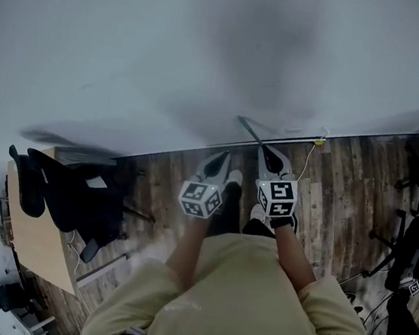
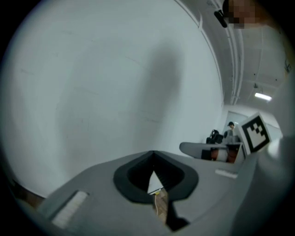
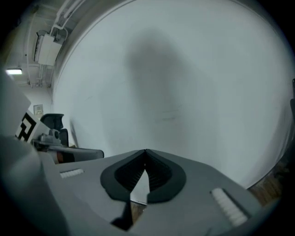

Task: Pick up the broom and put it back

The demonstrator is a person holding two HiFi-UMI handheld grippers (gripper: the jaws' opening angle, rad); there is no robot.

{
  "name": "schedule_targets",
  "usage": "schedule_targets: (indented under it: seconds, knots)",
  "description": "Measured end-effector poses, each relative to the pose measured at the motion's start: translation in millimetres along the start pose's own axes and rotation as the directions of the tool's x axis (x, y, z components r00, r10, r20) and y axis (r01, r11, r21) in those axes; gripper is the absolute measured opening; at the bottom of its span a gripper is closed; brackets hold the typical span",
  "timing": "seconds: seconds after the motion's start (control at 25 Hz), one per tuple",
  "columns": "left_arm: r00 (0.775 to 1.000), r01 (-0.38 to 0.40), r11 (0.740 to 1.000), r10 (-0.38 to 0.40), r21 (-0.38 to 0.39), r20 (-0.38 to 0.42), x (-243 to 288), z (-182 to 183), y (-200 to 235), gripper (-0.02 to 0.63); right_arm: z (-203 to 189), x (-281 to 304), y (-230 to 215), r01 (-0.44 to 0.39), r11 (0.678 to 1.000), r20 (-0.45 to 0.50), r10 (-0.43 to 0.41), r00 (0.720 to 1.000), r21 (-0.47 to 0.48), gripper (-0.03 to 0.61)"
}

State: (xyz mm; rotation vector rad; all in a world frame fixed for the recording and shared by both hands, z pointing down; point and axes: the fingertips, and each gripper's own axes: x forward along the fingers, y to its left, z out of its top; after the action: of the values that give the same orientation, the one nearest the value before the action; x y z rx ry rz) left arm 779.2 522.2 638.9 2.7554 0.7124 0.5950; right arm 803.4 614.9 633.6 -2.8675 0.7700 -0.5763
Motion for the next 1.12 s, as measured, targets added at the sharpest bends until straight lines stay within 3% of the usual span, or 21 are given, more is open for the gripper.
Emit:
schedule_targets:
  seconds: [0.16,0.4,0.6,0.8,1.12]
  knots:
    - [0.999,0.011,0.998,-0.013,-0.058,-0.032,34.3,-25.9,19.5,0.003,-66.8,29.6,-23.7,0.056,0.998,-0.157,-0.050,0.986,0.032,0.005]
    - [0.987,0.056,0.995,-0.068,-0.085,-0.149,72.9,-82.8,56.7,0.003,-156.8,87.9,-31.8,0.029,0.999,-0.326,-0.012,0.945,0.046,0.005]
    - [0.984,0.001,0.993,-0.022,-0.117,-0.179,94.5,-111.2,96.9,0.002,-208.9,139.3,-53.3,0.012,1.000,-0.430,-0.019,0.903,-0.020,0.011]
    - [0.981,-0.016,0.992,-0.009,-0.123,-0.196,114.5,-129.6,123.0,0.003,-248.7,184.3,-62.9,-0.034,0.998,-0.492,0.008,0.870,-0.045,0.093]
    - [0.984,-0.030,0.991,0.006,-0.129,-0.180,125.8,-151.1,153.9,0.003,-289.2,237.2,-78.4,-0.030,0.993,-0.542,-0.038,0.839,-0.116,0.178]
